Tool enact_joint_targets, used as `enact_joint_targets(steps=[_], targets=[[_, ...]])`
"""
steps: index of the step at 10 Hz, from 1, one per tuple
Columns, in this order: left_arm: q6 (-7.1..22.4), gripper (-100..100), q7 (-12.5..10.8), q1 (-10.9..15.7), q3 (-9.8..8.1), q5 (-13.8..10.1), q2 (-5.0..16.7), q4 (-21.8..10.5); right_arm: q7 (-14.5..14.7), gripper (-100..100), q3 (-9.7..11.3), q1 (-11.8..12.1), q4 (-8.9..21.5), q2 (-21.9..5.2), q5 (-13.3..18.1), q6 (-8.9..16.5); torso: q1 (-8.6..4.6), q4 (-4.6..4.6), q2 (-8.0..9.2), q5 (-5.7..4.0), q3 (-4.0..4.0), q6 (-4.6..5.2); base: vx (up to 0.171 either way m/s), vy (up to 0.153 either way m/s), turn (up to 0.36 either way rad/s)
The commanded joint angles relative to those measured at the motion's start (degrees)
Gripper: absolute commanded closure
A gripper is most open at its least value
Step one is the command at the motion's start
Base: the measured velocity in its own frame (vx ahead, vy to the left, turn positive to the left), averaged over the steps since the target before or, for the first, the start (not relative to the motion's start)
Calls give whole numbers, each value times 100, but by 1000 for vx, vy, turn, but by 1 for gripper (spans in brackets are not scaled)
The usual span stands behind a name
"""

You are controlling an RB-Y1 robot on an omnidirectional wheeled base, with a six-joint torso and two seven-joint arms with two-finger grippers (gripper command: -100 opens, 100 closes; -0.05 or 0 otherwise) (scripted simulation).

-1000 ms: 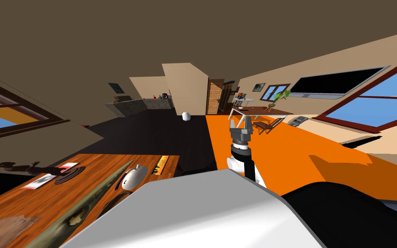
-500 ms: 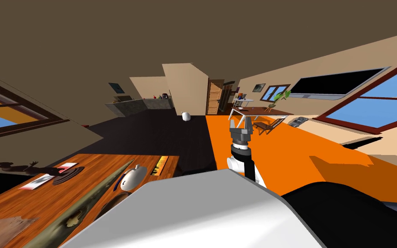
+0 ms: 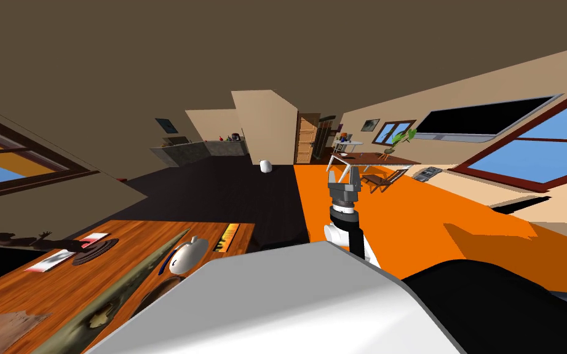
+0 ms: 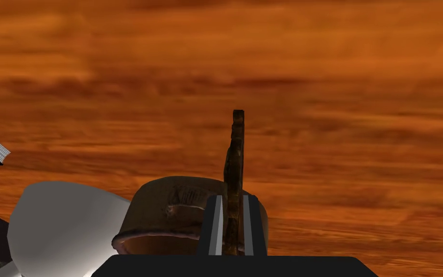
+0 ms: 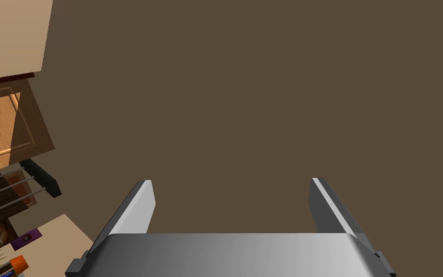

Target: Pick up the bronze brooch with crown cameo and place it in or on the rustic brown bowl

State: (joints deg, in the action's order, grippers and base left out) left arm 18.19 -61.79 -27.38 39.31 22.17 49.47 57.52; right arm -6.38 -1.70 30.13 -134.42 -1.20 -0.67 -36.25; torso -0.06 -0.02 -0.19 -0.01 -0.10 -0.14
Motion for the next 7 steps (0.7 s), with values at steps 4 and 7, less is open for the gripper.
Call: enact_joint_targets(steps=[4,7], targets=[[-13,100,-234,-84,200,124,240,-81,0,0,0,-1,0,0,0,0,7,0,3,-3,2,2,9,-5,-53],[-70,100,-598,-202,467,277,627,-157,0,0,0,0,0,0,0,0,11,-2,-5,-6,-3,7,23,7,-103]])
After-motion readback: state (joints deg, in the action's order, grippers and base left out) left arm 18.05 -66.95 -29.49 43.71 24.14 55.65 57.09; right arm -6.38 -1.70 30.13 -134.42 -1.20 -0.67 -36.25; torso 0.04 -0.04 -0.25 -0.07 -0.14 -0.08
